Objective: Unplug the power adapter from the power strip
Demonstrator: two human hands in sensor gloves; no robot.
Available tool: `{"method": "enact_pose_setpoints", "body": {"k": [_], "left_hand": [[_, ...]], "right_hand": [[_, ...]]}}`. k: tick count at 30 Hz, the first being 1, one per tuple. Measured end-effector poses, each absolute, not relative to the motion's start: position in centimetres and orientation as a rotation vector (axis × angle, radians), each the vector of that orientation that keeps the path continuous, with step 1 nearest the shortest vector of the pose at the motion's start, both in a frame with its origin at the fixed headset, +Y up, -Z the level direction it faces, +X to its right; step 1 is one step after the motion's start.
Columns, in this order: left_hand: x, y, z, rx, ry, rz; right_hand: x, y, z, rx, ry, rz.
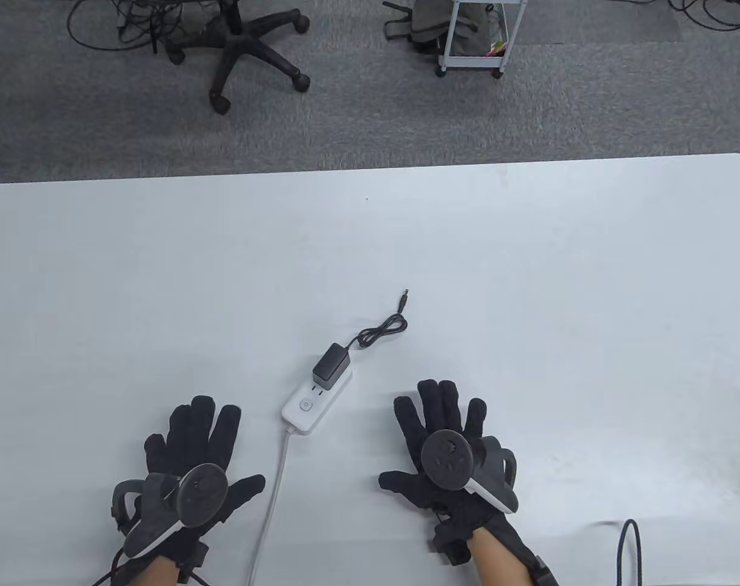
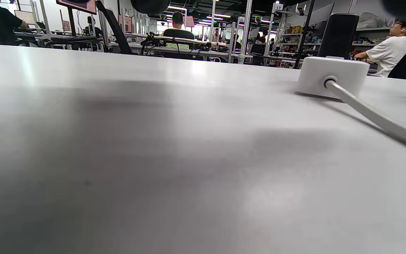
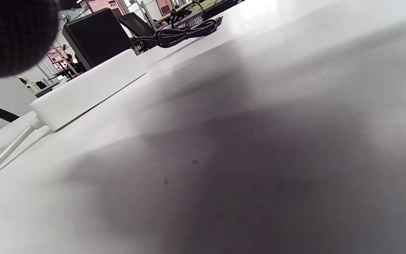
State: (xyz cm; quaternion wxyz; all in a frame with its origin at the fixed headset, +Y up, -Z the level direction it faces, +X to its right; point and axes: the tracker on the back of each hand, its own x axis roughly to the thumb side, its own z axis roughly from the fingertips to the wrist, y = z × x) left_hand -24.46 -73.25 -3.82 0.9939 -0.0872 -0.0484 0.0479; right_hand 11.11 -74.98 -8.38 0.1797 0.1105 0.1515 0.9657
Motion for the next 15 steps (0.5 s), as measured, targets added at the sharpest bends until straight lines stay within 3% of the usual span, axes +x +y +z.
{"method": "enact_pose_setpoints", "body": {"k": [15], "left_hand": [[-24.57, -73.2, -3.82, -0.171, -0.097, 0.099]], "right_hand": [[10.97, -75.23, -8.33, 0.318, 0.432, 2.717]]}}
